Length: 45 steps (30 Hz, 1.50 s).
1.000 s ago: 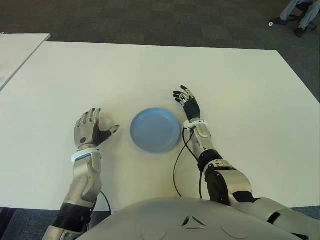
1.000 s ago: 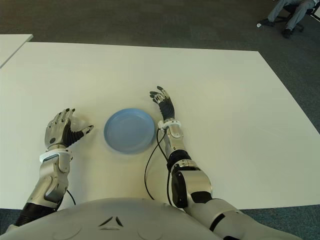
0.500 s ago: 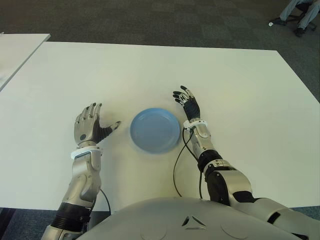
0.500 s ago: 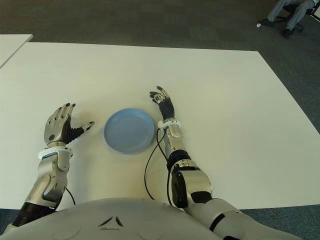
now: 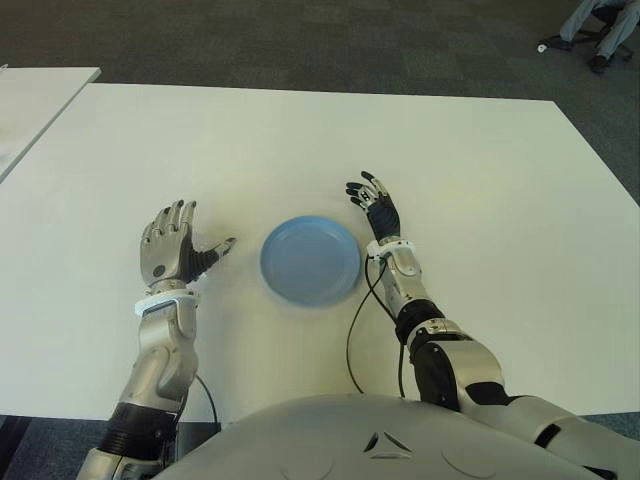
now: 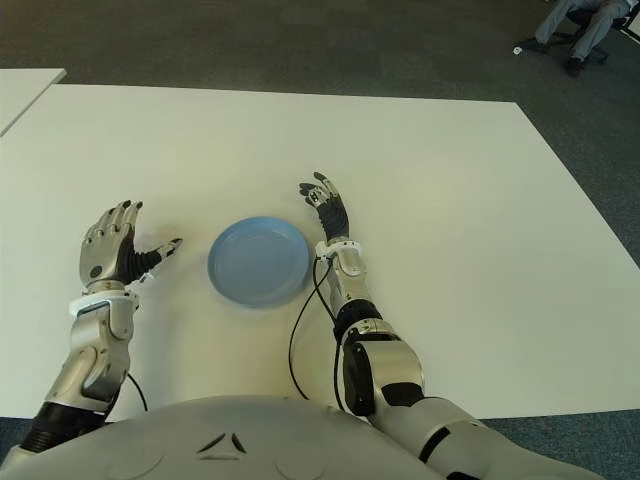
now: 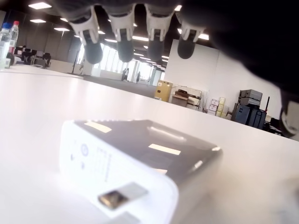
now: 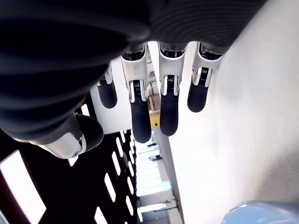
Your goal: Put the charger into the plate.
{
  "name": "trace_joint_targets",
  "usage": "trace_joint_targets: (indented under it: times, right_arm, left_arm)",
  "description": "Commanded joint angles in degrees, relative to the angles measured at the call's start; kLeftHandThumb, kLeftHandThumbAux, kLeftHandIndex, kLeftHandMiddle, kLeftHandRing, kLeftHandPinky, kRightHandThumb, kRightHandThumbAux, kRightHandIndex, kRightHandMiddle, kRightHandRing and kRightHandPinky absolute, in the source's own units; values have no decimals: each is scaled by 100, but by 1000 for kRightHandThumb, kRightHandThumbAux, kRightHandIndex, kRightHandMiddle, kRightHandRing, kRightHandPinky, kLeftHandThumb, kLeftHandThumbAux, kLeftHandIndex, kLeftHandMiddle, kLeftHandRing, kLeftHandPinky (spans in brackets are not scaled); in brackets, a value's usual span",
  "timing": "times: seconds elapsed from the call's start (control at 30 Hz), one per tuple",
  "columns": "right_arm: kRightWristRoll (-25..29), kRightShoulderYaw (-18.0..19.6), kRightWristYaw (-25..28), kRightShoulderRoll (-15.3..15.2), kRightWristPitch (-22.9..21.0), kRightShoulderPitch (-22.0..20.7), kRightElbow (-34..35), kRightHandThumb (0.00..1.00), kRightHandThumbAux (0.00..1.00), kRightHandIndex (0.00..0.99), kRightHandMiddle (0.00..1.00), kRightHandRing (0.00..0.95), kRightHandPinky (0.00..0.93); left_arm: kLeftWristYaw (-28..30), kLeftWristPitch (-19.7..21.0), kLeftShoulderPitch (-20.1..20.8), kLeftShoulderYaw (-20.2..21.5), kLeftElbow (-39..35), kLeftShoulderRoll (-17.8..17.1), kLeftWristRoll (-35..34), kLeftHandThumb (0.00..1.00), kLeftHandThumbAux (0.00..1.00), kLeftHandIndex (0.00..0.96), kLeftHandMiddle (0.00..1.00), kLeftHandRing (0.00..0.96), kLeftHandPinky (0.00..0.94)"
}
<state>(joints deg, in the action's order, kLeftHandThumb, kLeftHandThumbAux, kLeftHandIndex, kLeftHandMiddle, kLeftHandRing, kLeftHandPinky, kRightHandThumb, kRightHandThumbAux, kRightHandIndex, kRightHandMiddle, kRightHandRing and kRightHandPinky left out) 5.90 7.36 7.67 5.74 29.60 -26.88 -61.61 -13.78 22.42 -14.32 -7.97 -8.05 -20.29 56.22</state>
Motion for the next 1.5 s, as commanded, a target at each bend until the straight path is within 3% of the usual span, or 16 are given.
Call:
trace_joint_targets:
  times: [0.03,0.6,1.5]
  right_arm:
    - [28,10,-54,241,-220,152,-227,0,519,130,329,269,205]
    - [75,37,34,203,-236,179,-164,0,514,134,330,272,200]
    - [69,37,-12,202,-245,210,-91,0,518,134,338,276,195]
  left_arm:
    - [-7,64,36,-10,185,-37,38,209,338,0,0,0,0]
    - [57,264,53,-89,556,47,-58,219,330,0,0,0,0]
    - [-49,240,137,-198,1184,92,-257,194,315,0,0,0,0]
